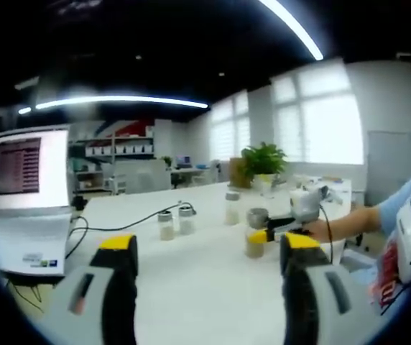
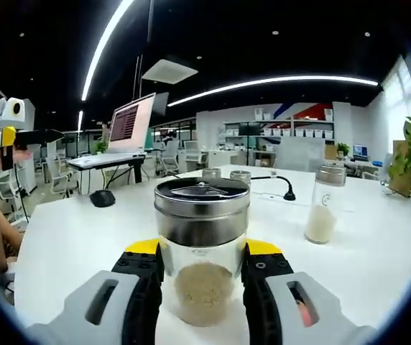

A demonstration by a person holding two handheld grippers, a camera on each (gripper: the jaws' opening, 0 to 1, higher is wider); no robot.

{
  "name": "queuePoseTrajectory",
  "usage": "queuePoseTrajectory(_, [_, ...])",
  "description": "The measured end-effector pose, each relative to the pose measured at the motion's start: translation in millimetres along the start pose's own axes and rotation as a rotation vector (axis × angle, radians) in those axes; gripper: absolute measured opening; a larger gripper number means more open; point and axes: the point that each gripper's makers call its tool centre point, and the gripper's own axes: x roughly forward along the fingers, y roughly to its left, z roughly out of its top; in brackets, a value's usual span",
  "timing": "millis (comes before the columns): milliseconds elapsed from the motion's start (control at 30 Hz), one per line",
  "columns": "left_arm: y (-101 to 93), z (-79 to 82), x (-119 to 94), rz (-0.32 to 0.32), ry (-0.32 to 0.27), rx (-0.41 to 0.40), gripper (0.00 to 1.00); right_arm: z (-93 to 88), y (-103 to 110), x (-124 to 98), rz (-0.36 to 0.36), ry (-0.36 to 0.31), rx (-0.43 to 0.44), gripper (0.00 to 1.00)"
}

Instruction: Rotate the seasoning bottle until the label or dispensing opening points toward the visible target arrow and the bottle remains upright within the marked orientation range

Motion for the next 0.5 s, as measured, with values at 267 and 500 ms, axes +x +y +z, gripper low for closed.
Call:
queuePoseTrajectory(267, [-1.8,-2.7,3,-0.016,0.009,-0.009,0.86,0.4,-3,5,0.018,0.014,0.019,0.43])
queuePoseTrajectory(500, [0.7,-5.3,4,-0.012,0.017,-0.020,0.86,5.7,3,-6,0.073,-0.010,-0.010,0.53])
